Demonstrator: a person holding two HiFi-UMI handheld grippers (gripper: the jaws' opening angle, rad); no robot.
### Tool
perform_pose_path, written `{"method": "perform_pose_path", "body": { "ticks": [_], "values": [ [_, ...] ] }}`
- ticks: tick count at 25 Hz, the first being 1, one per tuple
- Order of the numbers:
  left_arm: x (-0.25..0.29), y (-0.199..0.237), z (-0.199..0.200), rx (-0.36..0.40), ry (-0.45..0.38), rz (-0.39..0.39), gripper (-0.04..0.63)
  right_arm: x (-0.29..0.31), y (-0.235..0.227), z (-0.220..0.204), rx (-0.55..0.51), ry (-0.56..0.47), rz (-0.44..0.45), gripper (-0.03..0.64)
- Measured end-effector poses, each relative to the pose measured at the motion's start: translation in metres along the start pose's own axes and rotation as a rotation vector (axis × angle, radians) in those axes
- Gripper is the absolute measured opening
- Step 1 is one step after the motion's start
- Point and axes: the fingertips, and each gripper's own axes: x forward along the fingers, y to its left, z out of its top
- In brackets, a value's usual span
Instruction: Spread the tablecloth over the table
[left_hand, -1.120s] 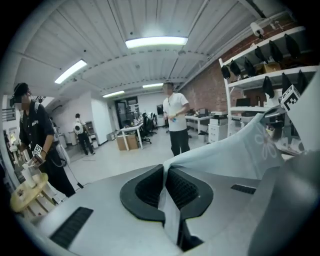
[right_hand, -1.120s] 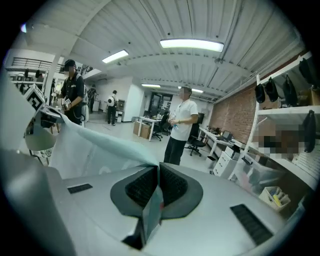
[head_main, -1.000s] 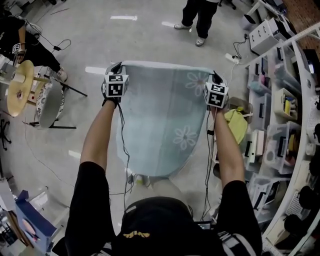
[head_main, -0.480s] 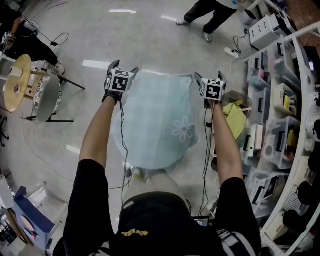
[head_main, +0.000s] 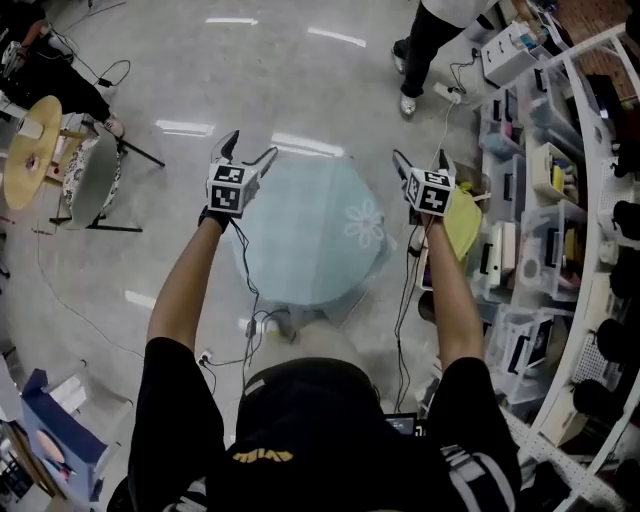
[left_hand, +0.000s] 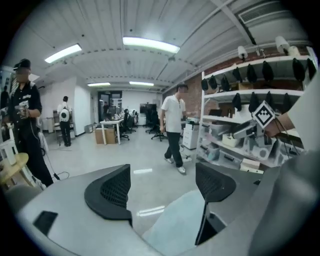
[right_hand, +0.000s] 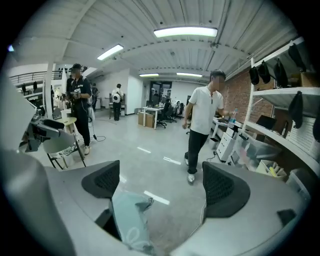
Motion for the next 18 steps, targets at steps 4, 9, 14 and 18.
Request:
{"method": "perform_pose_path", "body": {
  "ticks": [4, 9, 14, 18],
  "values": [
    [-0.117, -0.023, -0.023, -0.070, -0.114, 0.026, 0.416, -0.099, 0.038, -0.035, 0.053, -0.045, 0.001, 0.500],
    [-0.271, -0.057, -0.057, -0.057, -0.206, 0.054, 0.372, -0.234, 0.108, -0.055, 0.150, -0.162, -0.005, 0.441],
    [-0.393, -0.098, -0.068, -0.035, -0.315, 0.051, 0.265, -0.361, 0.186, -0.060, 0.201, -0.334, -0.055, 0.292],
    [-0.452, -0.132, -0.048, -0.064, -0.430, 0.027, 0.193, -0.431, 0.223, -0.062, 0.201, -0.414, -0.080, 0.219]
  ]
}}
